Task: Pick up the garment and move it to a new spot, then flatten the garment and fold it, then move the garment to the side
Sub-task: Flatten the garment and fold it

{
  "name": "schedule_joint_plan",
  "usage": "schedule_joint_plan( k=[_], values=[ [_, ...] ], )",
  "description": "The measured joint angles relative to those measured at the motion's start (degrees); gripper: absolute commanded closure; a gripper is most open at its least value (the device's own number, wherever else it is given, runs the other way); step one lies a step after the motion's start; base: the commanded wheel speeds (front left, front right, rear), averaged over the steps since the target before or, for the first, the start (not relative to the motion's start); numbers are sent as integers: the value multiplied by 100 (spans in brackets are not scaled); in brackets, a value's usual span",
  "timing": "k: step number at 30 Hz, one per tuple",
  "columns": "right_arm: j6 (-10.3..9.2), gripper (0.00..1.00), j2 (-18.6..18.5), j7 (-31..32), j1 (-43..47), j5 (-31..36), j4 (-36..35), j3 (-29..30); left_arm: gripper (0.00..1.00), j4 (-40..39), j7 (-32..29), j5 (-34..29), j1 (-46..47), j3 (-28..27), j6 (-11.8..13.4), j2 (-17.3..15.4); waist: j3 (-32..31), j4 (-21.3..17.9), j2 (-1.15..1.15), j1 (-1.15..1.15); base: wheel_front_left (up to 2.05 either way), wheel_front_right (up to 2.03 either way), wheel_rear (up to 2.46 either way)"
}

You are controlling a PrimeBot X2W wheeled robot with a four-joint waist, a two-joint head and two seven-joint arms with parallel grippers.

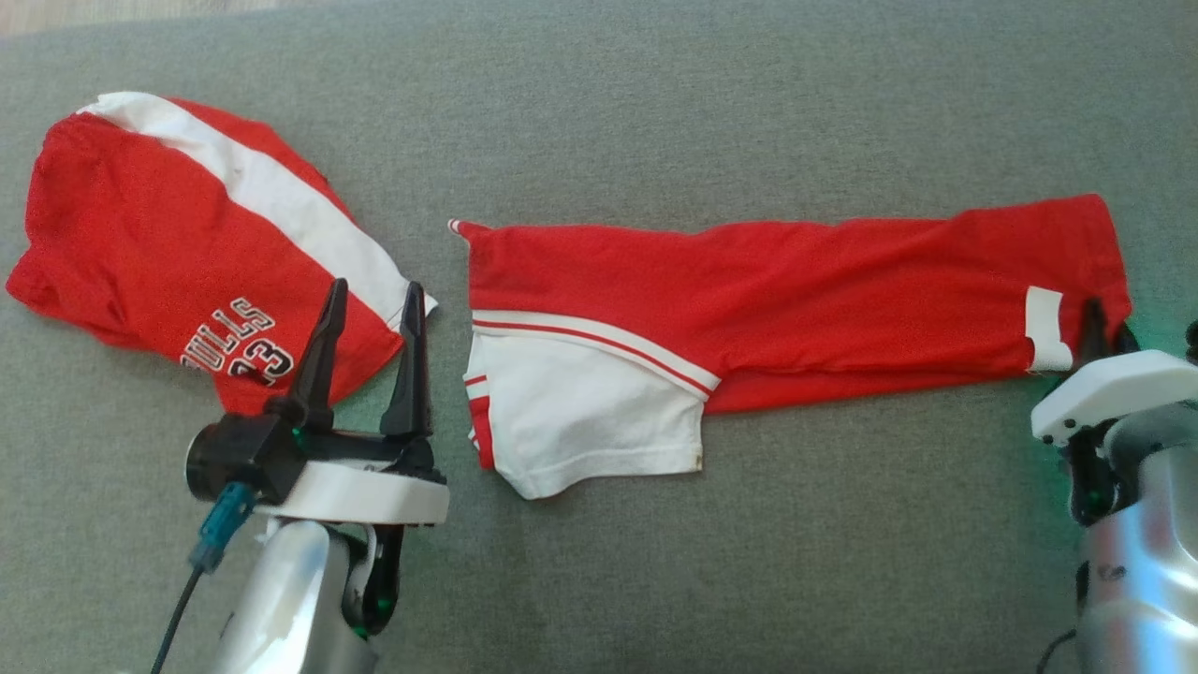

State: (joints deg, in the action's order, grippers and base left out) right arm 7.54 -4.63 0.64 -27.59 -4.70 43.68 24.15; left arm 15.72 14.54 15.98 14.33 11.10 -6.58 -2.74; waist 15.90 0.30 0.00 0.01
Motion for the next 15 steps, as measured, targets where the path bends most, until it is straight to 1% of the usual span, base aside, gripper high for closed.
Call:
schedule_joint_plan(
  k=[2, 4, 8, 11, 13, 15],
  values=[
    [0, 100, -30, -66, 2, -33, -2, -16, 0, 0, 0, 0, 1, -14, 0, 0, -23, -26, 0, 0, 0, 0, 0],
    [0, 100, -136, -69, 3, -38, 12, -9, 0, 7, 0, 0, 1, -26, -2, 1, -56, -54, 0, 0, 0, 0, 0],
    [0, 100, -553, -140, 3, -74, 60, 194, 0, 8, 0, 0, 1, -74, -5, 4, -121, -107, 0, 0, 0, 0, 0],
    [0, 100, -858, -227, 1, 34, 96, 397, 0, 4, 0, 0, 1, -118, -7, 5, -182, -121, 0, -1, 0, 0, 0],
    [0, 100, -951, -267, 0, 89, 153, 459, 0, 7, 0, 0, -4, -123, -7, 7, -243, -123, 0, 0, 0, 0, 0],
    [0, 100, -961, -275, -1, 122, 198, 442, 0, 7, 0, 2, -11, -124, -7, 7, -323, -122, 0, -1, 0, 0, 0]
  ],
)
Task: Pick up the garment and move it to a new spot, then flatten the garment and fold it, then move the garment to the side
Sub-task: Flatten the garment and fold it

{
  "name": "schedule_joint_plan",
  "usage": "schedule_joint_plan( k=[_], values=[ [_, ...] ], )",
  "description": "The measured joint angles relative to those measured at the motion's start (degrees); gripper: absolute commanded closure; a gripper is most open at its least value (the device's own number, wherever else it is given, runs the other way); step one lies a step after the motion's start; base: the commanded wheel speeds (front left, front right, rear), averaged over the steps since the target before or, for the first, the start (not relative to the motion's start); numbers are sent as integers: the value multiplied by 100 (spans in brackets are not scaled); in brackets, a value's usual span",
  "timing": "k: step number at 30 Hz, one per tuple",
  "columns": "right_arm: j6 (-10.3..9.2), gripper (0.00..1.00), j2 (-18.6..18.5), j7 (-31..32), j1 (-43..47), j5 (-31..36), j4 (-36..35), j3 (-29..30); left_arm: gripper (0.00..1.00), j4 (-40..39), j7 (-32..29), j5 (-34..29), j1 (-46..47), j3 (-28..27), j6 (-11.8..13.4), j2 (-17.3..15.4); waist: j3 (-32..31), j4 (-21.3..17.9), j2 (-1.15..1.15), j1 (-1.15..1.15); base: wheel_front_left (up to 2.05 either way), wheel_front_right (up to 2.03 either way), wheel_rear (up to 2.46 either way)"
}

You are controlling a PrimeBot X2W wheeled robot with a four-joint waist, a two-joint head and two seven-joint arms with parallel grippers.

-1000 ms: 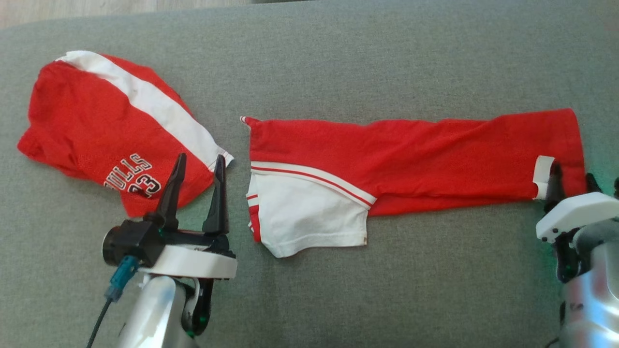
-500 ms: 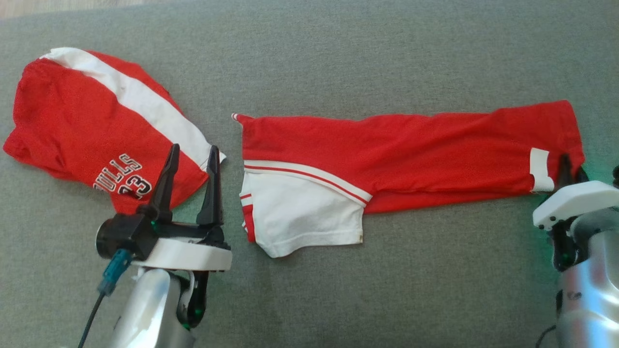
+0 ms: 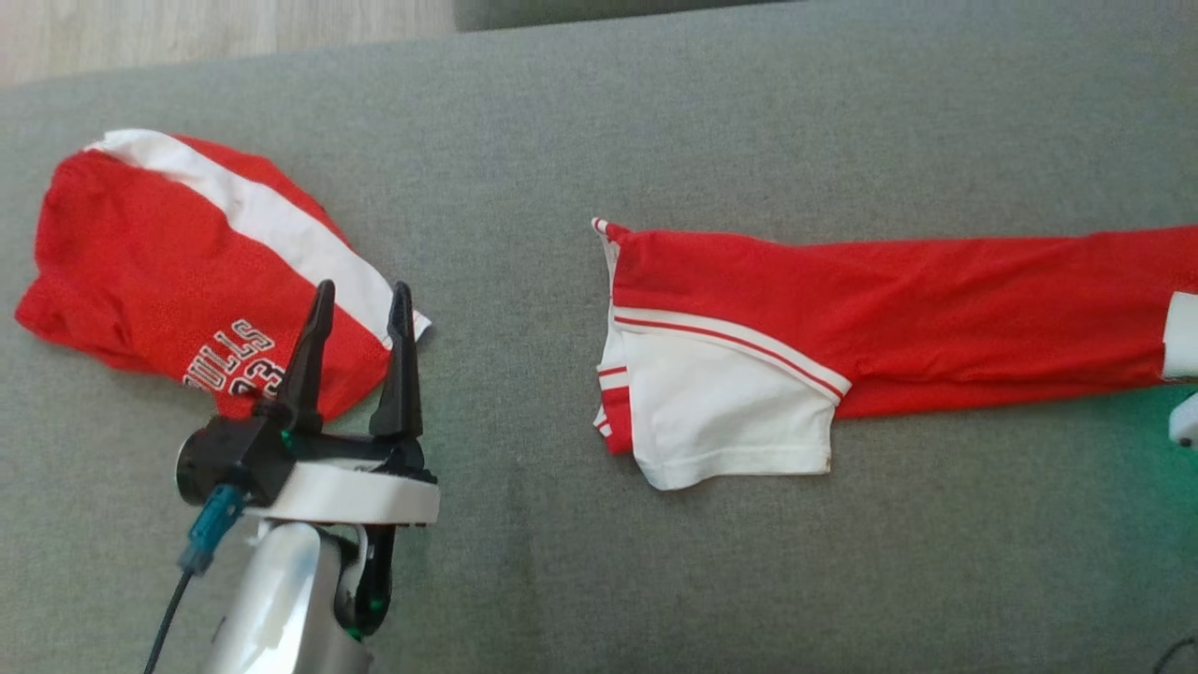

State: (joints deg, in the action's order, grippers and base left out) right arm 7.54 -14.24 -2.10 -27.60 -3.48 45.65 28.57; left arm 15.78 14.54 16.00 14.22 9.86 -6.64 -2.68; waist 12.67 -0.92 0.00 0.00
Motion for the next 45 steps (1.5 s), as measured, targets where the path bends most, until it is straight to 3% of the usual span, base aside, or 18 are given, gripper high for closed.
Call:
schedule_joint_plan(
  k=[7, 19, 25, 32, 45],
  values=[
    [0, 100, 182, -43, -7, -22, -147, -503, 0, 5, 0, 23, -182, -14, 3, 1, -387, 4, 0, 0, 0, 0, 0],
    [-1, 100, 970, 471, 318, -573, -1521, -2165, 0, -26, 0, 114, -644, -67, 94, -1, -1170, 260, 0, -1, 0, 0, 0],
    [-1, 100, 1070, 719, 554, -1089, -1960, -3287, 0, -43, 0, 114, -647, -58, 109, -1, -1230, 508, 0, -1, 0, 0, 0],
    [-1, 100, 1074, 554, 731, -1719, -1739, -4433, 0, -27, 0, 175, -622, 4, 110, -1, -1053, 785, 0, 1, 0, 0, 0],
    [-1, 100, 1066, 51, 620, -2187, -726, -5448, 0, 77, 0, 118, -369, 167, 80, 0, -630, 1043, 0, 1, 0, 0, 0]
  ],
)
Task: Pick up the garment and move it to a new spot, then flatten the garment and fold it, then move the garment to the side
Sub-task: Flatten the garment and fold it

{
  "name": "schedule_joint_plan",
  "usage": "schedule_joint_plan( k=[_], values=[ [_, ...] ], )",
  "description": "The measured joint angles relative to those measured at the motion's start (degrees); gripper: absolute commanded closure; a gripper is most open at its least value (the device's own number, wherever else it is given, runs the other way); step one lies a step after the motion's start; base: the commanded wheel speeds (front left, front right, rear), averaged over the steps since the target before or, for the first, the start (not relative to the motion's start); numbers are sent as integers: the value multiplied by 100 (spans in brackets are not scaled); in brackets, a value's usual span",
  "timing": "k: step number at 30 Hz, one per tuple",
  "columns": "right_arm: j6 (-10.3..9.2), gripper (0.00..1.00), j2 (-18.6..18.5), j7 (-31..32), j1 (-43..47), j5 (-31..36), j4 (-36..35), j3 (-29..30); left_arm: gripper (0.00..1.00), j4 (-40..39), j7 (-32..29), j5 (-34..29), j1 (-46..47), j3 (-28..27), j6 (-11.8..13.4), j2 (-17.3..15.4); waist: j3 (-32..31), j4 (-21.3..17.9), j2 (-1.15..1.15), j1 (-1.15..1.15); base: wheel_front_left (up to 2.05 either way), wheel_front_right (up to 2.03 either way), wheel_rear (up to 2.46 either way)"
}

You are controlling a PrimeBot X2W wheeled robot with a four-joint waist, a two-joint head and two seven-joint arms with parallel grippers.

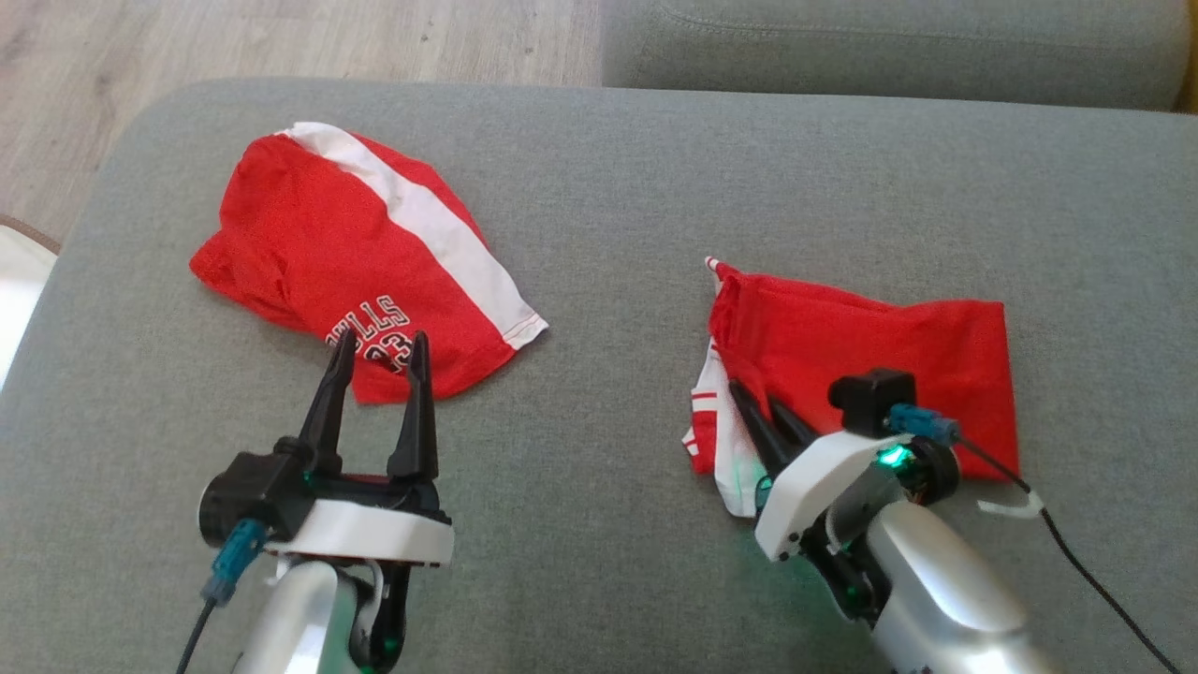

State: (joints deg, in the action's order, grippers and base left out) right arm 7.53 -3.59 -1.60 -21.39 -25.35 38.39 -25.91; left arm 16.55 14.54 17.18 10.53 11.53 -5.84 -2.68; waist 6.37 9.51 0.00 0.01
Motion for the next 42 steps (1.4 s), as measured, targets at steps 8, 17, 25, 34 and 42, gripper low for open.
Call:
schedule_joint_plan(
  k=[8, 17, 25, 34, 42],
  values=[
    [0, 0, -2, -591, -155, -638, 60, -895, 0, 41, 0, -3, 120, 23, -7, 0, 32, -169, 0, 0, 0, 0, 0],
    [1, 0, 1, -1163, -813, 87, 56, -377, 0, -56, 0, -3, 70, -76, -13, 0, -216, -541, 0, -1, 0, 0, 0],
    [1, 0, -378, -1272, -654, 1417, -358, 1048, 0, -230, 0, -3, -116, -213, 14, 0, -426, -940, 0, -1, 0, 0, 0],
    [1, 0, -264, -1278, 791, 2092, -1652, 2409, 0, -385, 0, -160, -387, -193, 25, 0, -559, -1179, 0, -1, 0, 0, 0],
    [1, 0, -5, -1278, 1415, 2234, -2114, 2642, 0, -435, 0, -152, -723, -203, 112, -2, -572, -1194, 0, -1, 0, 0, 0]
  ],
)
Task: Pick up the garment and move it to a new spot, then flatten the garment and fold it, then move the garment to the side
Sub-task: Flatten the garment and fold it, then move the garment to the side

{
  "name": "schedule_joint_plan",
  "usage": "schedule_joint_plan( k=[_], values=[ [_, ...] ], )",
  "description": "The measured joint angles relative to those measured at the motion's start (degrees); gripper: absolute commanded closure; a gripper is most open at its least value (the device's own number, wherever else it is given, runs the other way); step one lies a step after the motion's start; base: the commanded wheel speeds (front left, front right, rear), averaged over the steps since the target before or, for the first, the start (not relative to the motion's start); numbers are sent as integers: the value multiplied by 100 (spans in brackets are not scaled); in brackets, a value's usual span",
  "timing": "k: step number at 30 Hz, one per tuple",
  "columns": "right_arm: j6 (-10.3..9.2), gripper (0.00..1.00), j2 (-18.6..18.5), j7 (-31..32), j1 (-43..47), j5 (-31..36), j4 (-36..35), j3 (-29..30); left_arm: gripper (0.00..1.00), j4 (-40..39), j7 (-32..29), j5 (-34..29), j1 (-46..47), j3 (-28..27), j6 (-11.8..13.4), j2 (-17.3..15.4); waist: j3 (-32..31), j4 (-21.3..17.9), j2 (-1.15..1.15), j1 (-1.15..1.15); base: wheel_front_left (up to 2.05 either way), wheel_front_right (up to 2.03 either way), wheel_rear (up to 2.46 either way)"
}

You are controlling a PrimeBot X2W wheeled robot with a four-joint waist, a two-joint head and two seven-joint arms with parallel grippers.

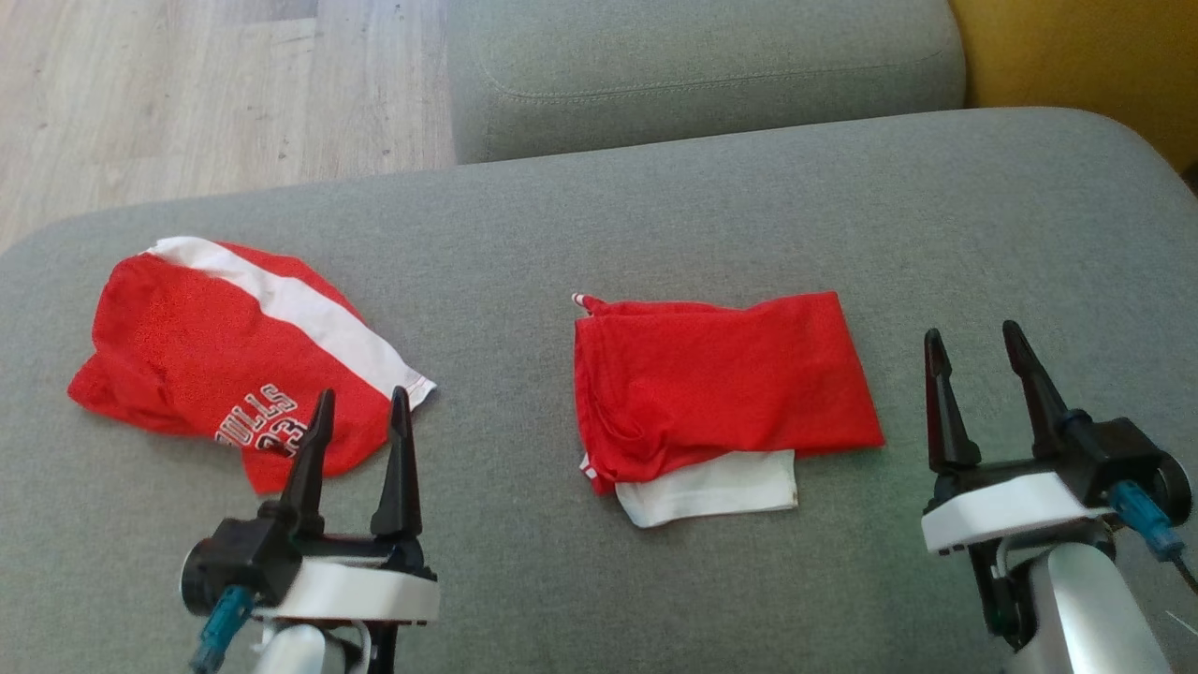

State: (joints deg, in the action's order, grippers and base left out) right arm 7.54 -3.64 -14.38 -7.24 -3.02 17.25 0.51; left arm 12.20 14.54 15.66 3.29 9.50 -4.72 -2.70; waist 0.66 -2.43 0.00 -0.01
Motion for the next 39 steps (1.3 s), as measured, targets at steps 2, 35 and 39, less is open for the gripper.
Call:
schedule_joint_plan(
  k=[2, 35, 39],
  values=[
    [0, 0, 24, 0, 2, 0, -43, 9, 0, -5, 0, 0, -11, 0, 11, 0, -2, 12, 0, 0, 0, 0, 0],
    [0, 0, 57, 1044, -1637, -200, 2520, 177, 0, 23, 0, 115, 851, 450, -35, 2, 1269, 672, 0, 1, 0, 0, 0],
    [-1, 19, 19, 1029, -1849, -183, 2748, 93, 0, 44, 0, 115, 905, 477, -36, 2, 1324, 674, 0, 1, 0, 0, 0]
  ],
)
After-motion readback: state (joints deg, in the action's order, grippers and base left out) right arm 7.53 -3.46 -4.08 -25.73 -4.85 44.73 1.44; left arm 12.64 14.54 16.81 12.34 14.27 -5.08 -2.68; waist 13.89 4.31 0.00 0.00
